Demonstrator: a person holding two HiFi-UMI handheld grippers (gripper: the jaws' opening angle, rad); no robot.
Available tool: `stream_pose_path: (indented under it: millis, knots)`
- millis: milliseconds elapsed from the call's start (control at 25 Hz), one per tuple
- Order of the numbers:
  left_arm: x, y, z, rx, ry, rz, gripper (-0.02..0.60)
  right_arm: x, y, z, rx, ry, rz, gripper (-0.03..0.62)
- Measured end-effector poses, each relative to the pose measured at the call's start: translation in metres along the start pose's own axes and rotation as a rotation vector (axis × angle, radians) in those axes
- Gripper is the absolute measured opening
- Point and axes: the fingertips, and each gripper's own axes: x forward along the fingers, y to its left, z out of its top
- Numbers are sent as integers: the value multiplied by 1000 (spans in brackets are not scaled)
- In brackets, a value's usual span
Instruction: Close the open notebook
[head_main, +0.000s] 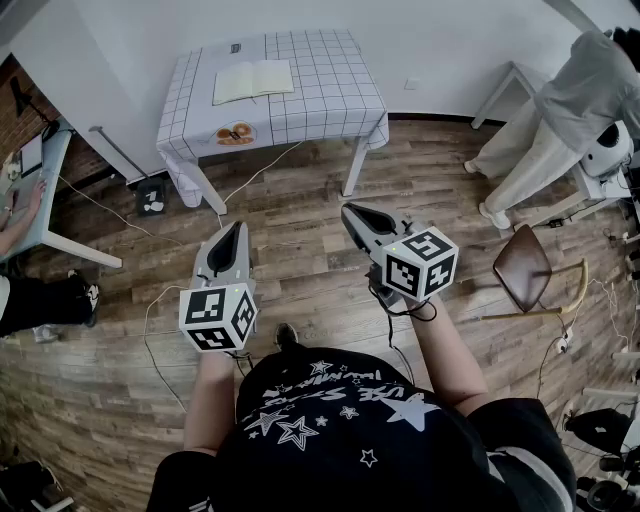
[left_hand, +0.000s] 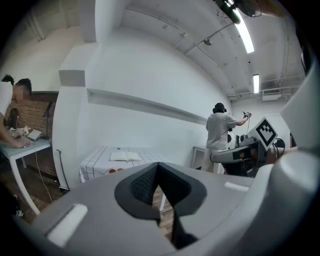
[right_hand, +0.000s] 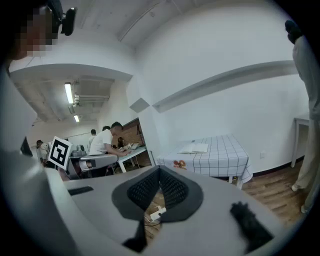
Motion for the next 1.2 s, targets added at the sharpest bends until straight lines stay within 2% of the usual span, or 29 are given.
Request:
stream_pose_path:
  millis: [600, 800, 1000, 1200]
  knots:
    - [-3, 6, -9, -28, -1, 7, 8, 5, 9, -4, -10, 13, 2, 15]
    - [0, 17, -12, -61, -20, -22, 9, 17, 7, 4, 9, -34, 9, 15]
    - [5, 41, 6, -46, -62, -49, 9, 39, 3, 17, 41, -81, -15, 15]
    - [11, 73, 14, -46, -66, -42, 9, 69, 7, 26, 28, -75, -19, 17]
